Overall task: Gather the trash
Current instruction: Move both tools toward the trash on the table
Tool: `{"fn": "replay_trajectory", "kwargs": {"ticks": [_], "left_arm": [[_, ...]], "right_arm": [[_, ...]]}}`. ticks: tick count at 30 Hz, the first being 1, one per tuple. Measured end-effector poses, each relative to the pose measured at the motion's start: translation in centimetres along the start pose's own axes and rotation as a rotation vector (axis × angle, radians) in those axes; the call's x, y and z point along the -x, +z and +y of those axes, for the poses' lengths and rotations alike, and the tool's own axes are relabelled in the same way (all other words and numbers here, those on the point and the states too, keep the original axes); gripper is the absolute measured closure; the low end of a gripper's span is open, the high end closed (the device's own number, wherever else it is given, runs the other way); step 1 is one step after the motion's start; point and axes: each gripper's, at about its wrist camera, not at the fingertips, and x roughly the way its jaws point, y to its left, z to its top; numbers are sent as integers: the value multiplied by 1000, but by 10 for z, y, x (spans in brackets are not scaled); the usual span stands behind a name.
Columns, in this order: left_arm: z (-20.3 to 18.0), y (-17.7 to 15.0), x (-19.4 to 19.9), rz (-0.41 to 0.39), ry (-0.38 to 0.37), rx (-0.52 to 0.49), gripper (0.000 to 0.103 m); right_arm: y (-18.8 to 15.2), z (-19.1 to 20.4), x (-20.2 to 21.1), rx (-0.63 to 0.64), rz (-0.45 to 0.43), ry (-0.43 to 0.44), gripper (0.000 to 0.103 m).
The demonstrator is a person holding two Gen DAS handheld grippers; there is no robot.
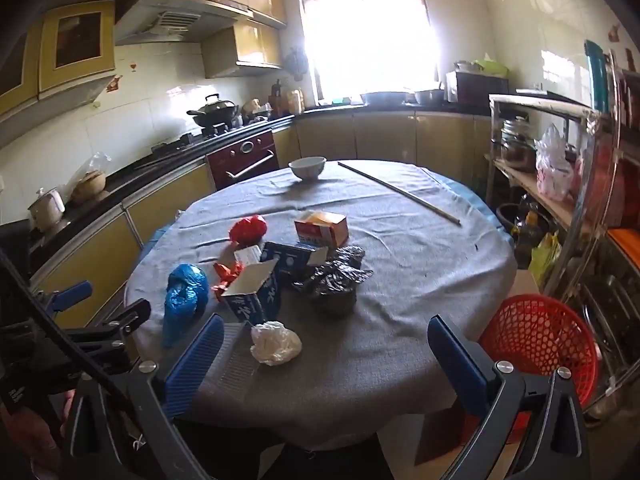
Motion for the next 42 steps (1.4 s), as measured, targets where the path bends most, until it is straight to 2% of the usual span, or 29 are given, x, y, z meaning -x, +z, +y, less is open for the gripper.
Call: {"fn": "replay_trajectory", "kwargs": {"ticks": [15, 16, 20, 22, 28, 42], "left_arm": [[12, -6, -10, 17, 33, 58, 0], [14, -6, -10, -8, 29, 72, 0], [16, -7, -10, 11, 30, 87, 0], [17, -7, -11, -5, 23, 102, 0], [19, -8, -12, -34, 35, 92, 0], [19, -9, -14, 14, 37, 83, 0]], "right_arm": [[-2, 25, -4, 91, 10, 11, 0], [-2, 27, -4, 96, 10, 12, 0], [-3, 32, -4, 107, 12, 16, 0], [-3, 33, -4, 103, 26, 21, 0], [-4, 34, -7, 100, 36, 25, 0], [-6, 33, -11, 97, 35, 29, 0]]}}
